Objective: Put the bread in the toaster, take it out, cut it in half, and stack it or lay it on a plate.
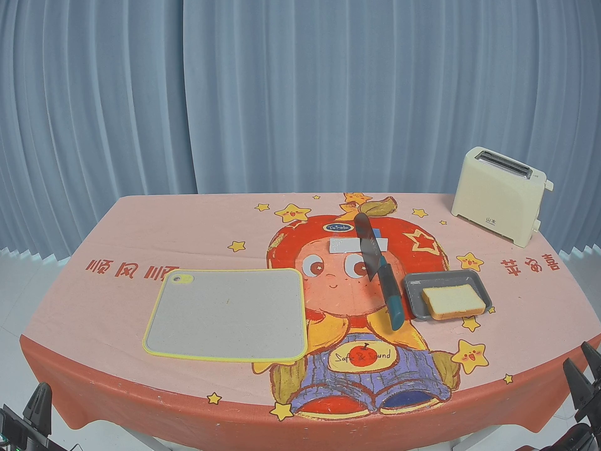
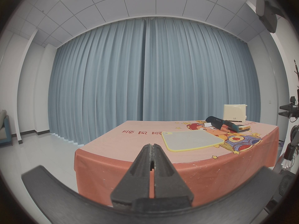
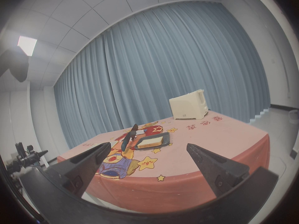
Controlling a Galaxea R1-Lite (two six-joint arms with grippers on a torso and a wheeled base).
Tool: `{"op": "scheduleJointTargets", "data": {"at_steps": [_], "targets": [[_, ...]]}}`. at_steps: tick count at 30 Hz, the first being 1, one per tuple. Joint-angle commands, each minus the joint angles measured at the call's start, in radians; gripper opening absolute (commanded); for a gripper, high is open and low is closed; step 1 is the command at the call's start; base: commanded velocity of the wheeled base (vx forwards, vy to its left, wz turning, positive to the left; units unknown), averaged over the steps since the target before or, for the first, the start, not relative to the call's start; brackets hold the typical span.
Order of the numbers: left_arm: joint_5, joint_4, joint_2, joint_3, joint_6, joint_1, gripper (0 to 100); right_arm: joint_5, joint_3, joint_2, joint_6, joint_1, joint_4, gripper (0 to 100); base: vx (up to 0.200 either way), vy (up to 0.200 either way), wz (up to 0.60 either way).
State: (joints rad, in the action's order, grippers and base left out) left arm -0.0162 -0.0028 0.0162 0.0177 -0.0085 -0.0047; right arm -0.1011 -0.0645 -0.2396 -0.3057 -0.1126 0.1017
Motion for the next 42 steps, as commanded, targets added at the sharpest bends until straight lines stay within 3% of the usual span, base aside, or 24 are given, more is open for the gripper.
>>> {"op": "scheduleJointTargets", "data": {"at_steps": [1,13,21,29,36,42], "targets": [[-0.001,0.000,-0.001,-0.018,-0.001,0.000,0,-0.016,0.009,-0.032,-0.041,0.002,0.000,100,0.000,0.000,0.00],[-0.002,0.000,-0.001,-0.018,-0.001,0.000,0,-0.124,0.008,-0.130,-0.227,0.013,0.018,100,0.000,0.000,0.00],[-0.001,0.000,-0.001,-0.018,-0.001,0.000,0,-0.180,-0.012,-0.253,-0.394,0.013,0.035,100,0.000,0.000,0.00],[-0.001,0.000,-0.001,-0.018,-0.001,0.000,0,-0.183,-0.012,-0.394,-0.490,-0.006,0.104,100,0.000,0.000,0.00],[-0.001,0.000,-0.001,-0.018,-0.001,0.000,0,-0.200,-0.012,-0.532,-0.605,-0.032,0.173,100,0.000,0.000,0.00],[-0.001,0.000,-0.001,-0.018,-0.001,0.000,0,-0.201,-0.012,-0.653,-0.748,-0.099,0.271,100,0.000,0.000,0.00]]}}
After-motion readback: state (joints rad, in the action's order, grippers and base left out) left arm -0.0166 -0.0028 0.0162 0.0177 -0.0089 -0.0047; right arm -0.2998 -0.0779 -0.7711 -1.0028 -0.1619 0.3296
